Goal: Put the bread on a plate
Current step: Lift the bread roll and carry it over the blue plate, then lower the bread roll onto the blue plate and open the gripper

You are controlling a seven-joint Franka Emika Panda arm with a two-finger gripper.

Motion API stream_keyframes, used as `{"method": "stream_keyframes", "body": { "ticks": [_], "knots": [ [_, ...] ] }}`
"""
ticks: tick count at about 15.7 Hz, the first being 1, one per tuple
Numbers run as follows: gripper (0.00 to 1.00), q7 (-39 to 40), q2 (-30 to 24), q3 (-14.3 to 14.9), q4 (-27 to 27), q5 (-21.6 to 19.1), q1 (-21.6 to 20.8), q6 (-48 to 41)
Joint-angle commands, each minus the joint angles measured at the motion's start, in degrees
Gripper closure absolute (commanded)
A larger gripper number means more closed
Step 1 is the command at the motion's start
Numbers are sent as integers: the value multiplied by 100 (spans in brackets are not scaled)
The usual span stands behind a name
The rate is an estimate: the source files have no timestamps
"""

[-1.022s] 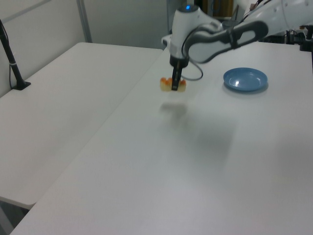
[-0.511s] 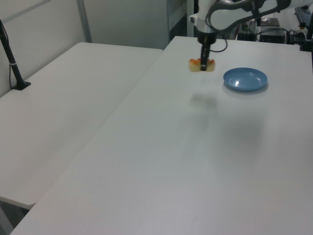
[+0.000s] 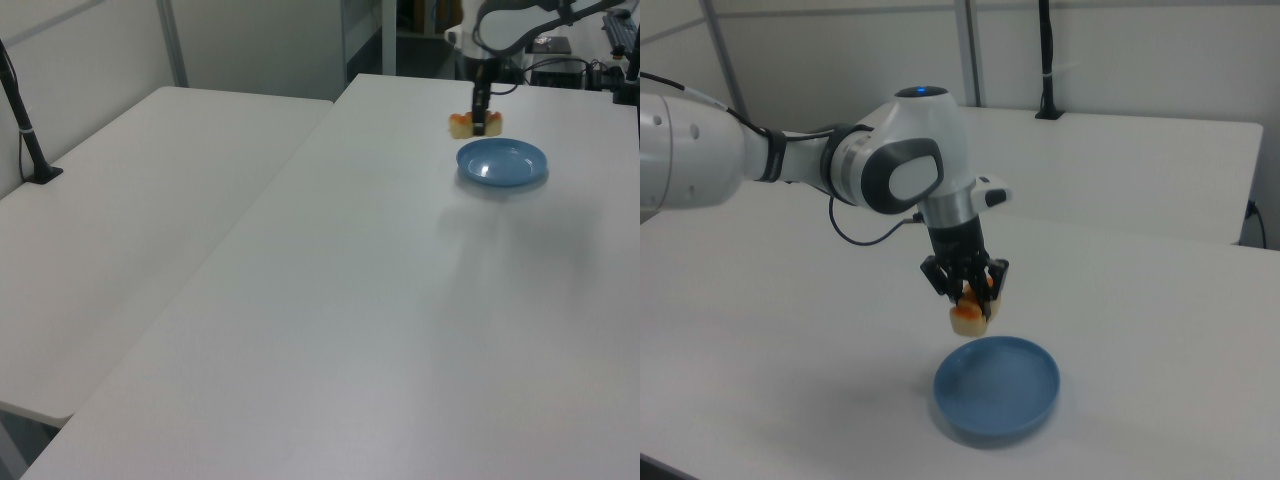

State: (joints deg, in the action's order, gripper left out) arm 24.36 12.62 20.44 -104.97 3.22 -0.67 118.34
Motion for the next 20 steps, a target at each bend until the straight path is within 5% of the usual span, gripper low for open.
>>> {"method": "stream_keyframes", "body": {
  "ticks": [1,6,8,10,15,20],
  "knots": [
    [61,148,-418,189,-752,82,110,477],
    [53,139,-208,215,-1148,109,217,1209],
    [32,139,-190,215,-1192,109,234,1226],
    [0,130,-128,215,-1201,109,234,1235],
    [0,87,-224,233,-1122,109,287,1104],
    [0,-518,-865,41,-438,65,173,-283]
  ]
}}
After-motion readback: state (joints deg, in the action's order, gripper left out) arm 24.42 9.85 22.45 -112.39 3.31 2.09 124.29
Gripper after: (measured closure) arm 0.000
